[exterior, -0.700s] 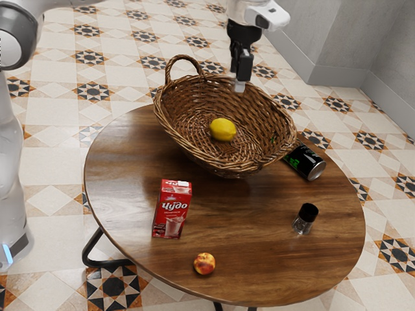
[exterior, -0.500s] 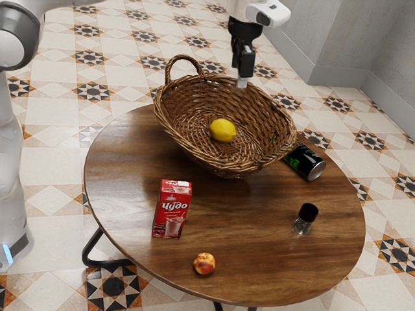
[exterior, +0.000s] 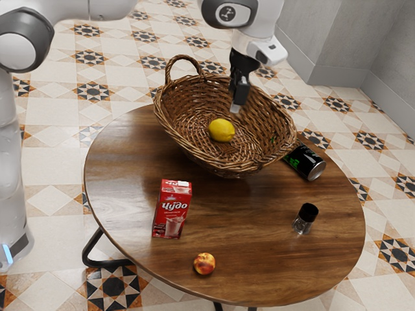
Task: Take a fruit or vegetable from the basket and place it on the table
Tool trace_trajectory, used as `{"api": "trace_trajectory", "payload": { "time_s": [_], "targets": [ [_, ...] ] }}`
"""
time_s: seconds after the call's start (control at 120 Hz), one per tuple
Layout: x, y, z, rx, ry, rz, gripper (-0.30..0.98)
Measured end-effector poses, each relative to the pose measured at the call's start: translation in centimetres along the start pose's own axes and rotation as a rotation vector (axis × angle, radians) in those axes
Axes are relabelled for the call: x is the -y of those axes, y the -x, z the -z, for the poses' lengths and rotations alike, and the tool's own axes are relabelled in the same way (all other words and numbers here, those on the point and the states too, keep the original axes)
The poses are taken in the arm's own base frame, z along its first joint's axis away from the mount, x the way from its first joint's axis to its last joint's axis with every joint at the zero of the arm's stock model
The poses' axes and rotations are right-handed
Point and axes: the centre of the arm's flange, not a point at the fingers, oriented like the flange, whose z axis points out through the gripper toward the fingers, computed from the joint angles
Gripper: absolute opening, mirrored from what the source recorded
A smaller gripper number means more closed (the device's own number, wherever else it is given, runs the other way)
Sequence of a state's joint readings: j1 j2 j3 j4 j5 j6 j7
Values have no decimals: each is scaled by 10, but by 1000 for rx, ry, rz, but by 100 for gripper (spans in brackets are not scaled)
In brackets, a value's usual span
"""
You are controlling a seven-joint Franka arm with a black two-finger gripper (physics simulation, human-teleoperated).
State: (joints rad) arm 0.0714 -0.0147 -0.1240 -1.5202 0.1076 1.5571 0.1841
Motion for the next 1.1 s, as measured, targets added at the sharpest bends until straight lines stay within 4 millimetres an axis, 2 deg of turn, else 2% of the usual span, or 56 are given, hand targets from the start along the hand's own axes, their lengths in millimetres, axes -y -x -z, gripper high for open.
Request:
{"api": "trace_trajectory", "payload": {
  "time_s": [0.083,0.158,0.233,0.317,0.433,0.567,0.725,0.783,0.858,0.992,1.1],
  "targets": [
    [9,18,4,4,-6,1,66],
    [28,36,-2,28,-7,27,66],
    [38,40,-7,41,-5,32,66],
    [31,36,-6,41,-3,-3,66],
    [5,33,-4,49,-6,-65,66],
    [5,35,3,68,2,-110,66],
    [-10,35,30,66,3,-206,66],
    [-6,33,23,97,22,-229,66],
    [8,34,12,135,44,-243,66],
    [42,18,-26,152,75,-279,66],
    [62,16,-50,138,105,-303,66]
  ]
}}
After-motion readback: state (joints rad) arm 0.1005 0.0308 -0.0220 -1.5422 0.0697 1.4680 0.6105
